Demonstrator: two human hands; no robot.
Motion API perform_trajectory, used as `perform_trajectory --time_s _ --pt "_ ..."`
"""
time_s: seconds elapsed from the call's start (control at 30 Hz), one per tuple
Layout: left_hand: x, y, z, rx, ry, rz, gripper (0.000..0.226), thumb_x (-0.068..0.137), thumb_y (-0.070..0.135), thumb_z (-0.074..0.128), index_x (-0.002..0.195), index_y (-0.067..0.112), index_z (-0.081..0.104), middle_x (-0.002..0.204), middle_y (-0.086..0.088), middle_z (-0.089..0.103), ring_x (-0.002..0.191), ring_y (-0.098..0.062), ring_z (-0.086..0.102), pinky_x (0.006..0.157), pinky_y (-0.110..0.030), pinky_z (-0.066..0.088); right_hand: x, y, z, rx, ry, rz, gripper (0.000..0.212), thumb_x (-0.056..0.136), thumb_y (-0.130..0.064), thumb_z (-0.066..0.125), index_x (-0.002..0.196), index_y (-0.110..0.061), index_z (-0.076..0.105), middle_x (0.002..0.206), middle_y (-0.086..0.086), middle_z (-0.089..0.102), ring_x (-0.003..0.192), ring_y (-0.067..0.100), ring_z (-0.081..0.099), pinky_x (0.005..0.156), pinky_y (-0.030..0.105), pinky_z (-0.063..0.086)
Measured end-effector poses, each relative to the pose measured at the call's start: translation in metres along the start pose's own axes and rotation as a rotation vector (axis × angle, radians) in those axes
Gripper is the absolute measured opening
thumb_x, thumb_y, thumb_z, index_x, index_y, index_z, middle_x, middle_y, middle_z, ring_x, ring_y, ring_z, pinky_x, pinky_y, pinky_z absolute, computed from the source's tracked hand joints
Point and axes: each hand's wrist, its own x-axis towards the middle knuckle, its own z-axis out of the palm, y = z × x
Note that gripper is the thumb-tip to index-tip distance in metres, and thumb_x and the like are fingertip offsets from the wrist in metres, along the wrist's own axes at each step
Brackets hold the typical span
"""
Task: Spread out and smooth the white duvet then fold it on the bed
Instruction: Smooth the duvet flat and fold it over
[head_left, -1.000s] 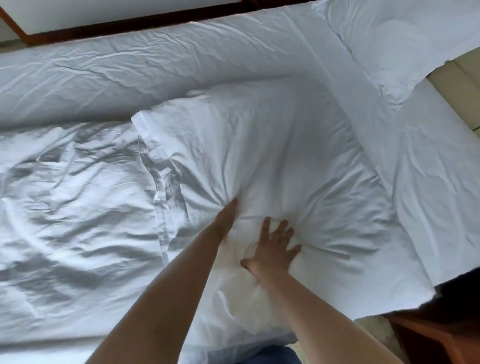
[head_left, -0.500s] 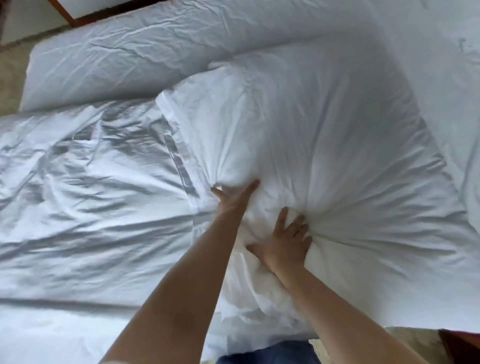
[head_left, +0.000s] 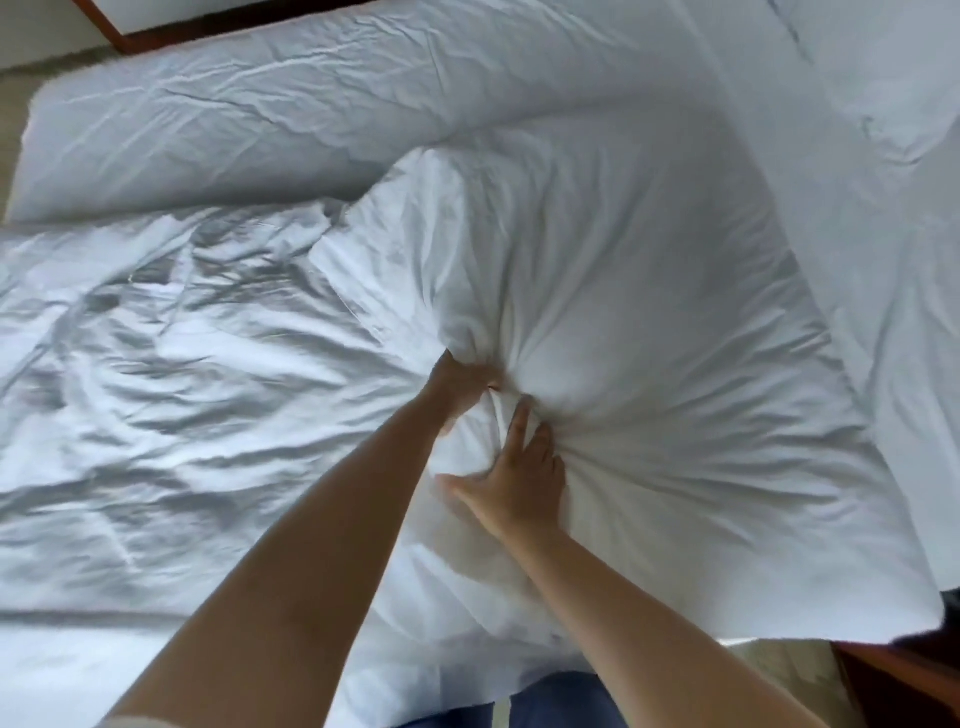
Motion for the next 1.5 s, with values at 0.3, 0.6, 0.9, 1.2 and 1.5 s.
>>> perform_trajectory --time_s 0.3,0.6,0.9,1.2,1.5 --pt "-0.056 0.014 -0.122 -0.253 -0.014 0.147 0.017 0.069 0.000 0.065 0.075 0.013 0.057 0.067 -0.010 0.052 0.067 -0.023 0.049 0.058 -0.028 0.037 -0.039 -0.109 -0.029 0.025 0.143 -0.109 0.079 0.087 -0.021 0.053 0.152 -0.010 0.010 0.127 0.009 0.058 0.113 0.030 0.058 0.093 0.033 0.043" --pt "-0.079 -0.080 -0.247 -0.019 0.002 0.026 0.090 0.069 0.013 0.076 0.146 0.008 0.030 0.126 -0.011 0.052 0.114 -0.029 0.052 0.086 -0.039 0.043 -0.089 -0.176 0.068 -0.120 -0.258 -0.235 0.103 0.077 -0.046 0.068 0.152 -0.021 0.001 0.154 0.015 0.024 0.139 0.029 0.032 0.109 0.040 0.031" --pt "-0.067 -0.130 -0.221 -0.197 -0.056 -0.007 0.104 0.075 0.034 0.079 0.148 0.011 0.009 0.147 -0.008 0.033 0.123 -0.020 0.042 0.096 -0.030 0.036 -0.112 -0.139 0.086 -0.191 -0.262 -0.225 0.109 0.077 -0.058 0.065 0.152 -0.028 -0.008 0.159 0.010 0.008 0.146 0.024 0.015 0.117 0.039 0.017" --pt "-0.070 -0.044 -0.154 -0.186 -0.239 0.086 0.034 0.068 -0.004 0.060 0.100 0.008 0.059 0.073 -0.006 0.052 0.062 -0.021 0.049 0.046 -0.017 0.037 -0.123 -0.106 0.066 -0.041 0.054 -0.151 0.109 0.075 -0.064 0.055 0.151 -0.021 -0.011 0.160 0.008 -0.002 0.148 0.018 -0.004 0.120 0.037 0.006" --pt "-0.045 -0.056 -0.159 -0.027 -0.192 0.185 0.046 0.084 0.018 0.069 0.128 0.016 0.054 0.113 -0.005 0.065 0.097 -0.022 0.061 0.077 -0.022 0.052 -0.076 -0.077 0.053 -0.152 -0.013 -0.209 0.091 0.085 -0.062 0.049 0.152 -0.031 -0.004 0.160 0.006 0.005 0.147 0.021 0.006 0.118 0.038 0.009"
